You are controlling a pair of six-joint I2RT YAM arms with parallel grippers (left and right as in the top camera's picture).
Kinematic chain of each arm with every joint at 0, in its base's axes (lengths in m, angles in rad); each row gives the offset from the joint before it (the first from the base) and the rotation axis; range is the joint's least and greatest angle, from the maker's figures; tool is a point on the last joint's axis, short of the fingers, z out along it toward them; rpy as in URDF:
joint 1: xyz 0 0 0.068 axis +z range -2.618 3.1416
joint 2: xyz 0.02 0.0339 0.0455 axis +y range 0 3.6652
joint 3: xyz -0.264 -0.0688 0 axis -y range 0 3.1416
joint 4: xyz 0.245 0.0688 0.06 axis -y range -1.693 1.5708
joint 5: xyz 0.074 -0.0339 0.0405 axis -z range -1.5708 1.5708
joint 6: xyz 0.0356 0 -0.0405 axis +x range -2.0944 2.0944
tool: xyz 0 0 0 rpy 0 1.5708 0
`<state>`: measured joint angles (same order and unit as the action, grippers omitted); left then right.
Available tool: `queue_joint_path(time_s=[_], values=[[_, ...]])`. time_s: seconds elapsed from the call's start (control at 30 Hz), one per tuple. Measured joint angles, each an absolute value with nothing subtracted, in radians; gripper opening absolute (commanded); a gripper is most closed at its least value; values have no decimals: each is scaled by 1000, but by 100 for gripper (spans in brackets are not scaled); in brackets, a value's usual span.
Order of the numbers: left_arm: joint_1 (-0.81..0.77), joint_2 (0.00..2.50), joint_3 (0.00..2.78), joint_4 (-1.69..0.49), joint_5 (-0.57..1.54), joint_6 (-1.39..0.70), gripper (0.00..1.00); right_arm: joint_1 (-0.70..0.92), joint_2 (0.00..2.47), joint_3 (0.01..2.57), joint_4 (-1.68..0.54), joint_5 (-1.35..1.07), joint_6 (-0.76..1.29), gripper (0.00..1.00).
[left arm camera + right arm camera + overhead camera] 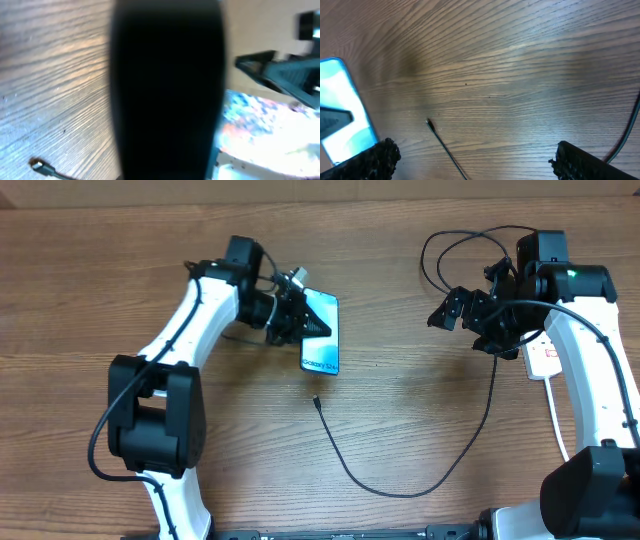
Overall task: Plug charger to phone and switch on socket
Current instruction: 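Swing the phone to the left, screen up, with the left gripper, then lower the right gripper onto the black cable plug and close it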
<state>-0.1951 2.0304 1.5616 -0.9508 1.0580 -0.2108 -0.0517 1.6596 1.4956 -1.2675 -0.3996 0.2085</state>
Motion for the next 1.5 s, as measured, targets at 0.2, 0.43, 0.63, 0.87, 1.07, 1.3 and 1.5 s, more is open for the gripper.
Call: queue_joint_path(time_s=[0.2,0.43,0.63,0.87,1.07,1.3,1.5], values=[[-17,2031,1564,-1142,1243,50,4,-52,1660,1495,-1248,-399,209,100],[126,2031,1564,-1525,1304,435,5,-50,1660,1495,-1162,-474,213,57],[139,2031,1563,-1579,1332,604,4,49,1660,1495,-1179,-527,178,5],[179,2031,1563,-1542,1336,626,4,340,1660,1463,-1179,-406,161,4],[299,2031,1563,-1530,1343,604,4,510,1662,1346,-1059,-358,160,62],[429,2031,1563,-1533,1319,577,4,585,1664,1330,-964,-341,156,4],[448,2031,1563,-1533,1308,575,4,673,1716,1330,-960,-243,156,10]])
